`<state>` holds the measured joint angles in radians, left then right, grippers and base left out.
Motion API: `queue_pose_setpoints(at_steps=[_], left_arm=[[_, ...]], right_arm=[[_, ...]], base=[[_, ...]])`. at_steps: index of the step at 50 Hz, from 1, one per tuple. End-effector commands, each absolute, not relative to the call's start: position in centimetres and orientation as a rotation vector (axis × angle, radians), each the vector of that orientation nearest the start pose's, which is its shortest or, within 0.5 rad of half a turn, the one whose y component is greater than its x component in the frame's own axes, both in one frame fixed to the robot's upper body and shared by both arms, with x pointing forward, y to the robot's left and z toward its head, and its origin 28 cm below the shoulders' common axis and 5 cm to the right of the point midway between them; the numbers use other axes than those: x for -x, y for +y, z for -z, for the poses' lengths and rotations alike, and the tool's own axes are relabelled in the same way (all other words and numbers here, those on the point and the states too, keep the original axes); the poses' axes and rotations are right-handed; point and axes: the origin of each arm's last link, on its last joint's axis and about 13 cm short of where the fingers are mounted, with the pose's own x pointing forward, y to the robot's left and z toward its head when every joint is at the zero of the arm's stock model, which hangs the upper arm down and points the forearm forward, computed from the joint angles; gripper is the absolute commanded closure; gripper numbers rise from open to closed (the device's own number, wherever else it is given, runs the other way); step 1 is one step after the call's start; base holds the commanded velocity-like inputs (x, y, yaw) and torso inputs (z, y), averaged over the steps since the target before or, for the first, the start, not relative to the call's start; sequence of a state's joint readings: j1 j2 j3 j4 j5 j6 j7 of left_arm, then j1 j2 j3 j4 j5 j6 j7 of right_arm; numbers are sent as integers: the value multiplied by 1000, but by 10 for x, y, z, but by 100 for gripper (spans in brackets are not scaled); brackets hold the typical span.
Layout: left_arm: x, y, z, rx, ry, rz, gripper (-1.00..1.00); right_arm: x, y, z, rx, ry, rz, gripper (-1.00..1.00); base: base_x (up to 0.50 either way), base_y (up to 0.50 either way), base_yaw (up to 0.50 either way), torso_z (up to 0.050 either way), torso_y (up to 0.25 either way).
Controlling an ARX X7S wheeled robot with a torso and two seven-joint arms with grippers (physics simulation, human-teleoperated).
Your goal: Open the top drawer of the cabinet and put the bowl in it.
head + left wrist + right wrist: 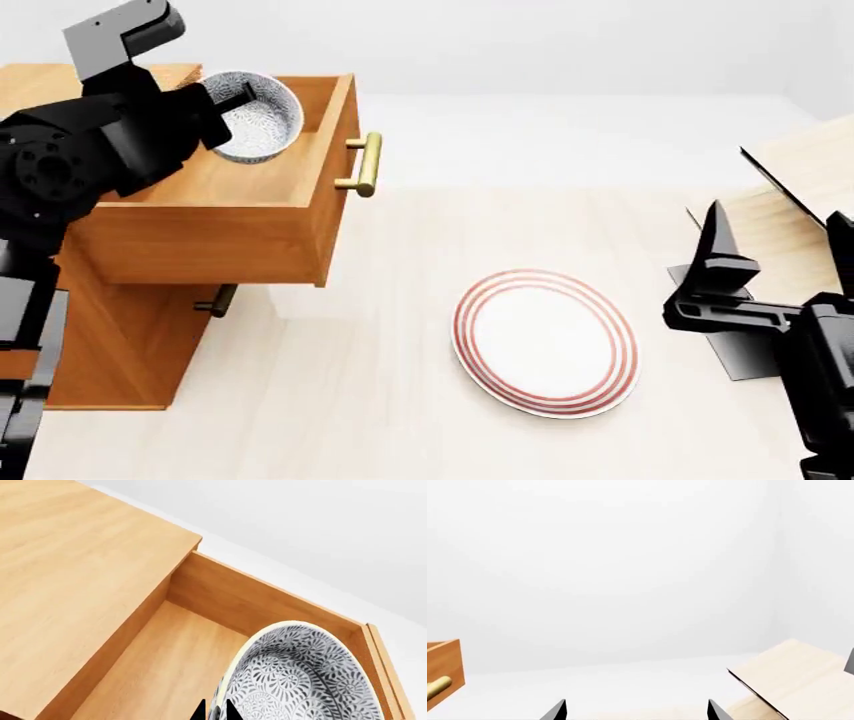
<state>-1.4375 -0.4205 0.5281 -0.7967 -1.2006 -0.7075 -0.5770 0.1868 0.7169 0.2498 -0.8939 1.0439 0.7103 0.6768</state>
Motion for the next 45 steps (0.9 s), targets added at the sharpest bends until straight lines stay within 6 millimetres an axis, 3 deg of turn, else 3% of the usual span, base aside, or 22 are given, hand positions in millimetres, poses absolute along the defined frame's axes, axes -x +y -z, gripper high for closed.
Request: queue_pose_setpoints(at_steps=[1, 34, 35, 45], left_arm=[[-406, 275, -281, 376, 298, -259, 100], [-416, 275, -269, 391, 320, -278, 100], [-416, 275, -269, 390, 320, -277, -100], [-415, 276, -272, 388, 313, -274, -100]], right_arm=[[-172, -163, -212, -23, -236, 118, -100], [-176, -162, -210, -23, -226, 113, -100], [-176, -162, -210, -23, -226, 113, -100], [-177, -162, -209, -26, -223, 112, -100]], base=[[0, 0, 0, 0, 0], [0, 0, 0, 0, 1], [0, 0, 0, 0, 0], [0, 0, 0, 1, 0]])
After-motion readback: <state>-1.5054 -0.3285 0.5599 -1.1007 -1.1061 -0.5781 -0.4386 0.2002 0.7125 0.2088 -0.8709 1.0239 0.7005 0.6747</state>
